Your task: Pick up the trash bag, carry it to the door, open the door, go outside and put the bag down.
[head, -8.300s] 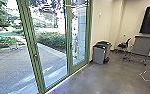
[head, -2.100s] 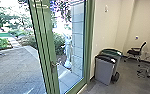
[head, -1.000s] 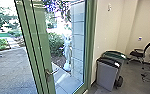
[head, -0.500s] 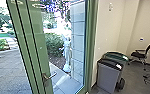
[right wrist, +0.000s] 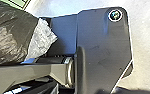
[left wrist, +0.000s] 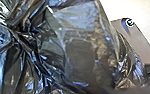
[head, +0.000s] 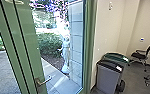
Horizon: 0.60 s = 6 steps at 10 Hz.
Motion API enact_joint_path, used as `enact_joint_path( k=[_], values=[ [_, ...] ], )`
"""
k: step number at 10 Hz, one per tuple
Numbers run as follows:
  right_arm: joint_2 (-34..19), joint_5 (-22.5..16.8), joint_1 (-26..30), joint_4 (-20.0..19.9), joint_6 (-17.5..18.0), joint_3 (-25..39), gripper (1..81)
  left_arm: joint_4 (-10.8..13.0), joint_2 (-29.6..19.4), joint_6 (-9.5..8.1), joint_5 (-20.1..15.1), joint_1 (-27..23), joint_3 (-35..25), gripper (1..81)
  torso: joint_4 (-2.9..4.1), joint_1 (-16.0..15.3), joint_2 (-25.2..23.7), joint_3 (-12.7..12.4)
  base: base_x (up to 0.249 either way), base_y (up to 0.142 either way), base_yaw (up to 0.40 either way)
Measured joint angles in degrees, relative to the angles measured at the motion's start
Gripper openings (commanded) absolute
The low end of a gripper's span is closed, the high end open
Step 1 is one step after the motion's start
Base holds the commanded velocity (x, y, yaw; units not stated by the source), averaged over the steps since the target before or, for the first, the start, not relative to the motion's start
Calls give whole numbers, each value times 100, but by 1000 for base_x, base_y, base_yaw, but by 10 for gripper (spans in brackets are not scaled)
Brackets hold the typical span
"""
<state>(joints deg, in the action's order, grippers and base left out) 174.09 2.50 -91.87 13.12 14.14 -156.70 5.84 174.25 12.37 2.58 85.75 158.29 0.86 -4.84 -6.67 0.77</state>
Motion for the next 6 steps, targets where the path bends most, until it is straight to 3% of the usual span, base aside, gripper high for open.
enact_joint_path(
  k=[6],
  values=[
    [2,-13,-20,0,0,-5,811,2,1,0,5,-30,2,10,0,-2,0,0,131,0,0]
  ],
)
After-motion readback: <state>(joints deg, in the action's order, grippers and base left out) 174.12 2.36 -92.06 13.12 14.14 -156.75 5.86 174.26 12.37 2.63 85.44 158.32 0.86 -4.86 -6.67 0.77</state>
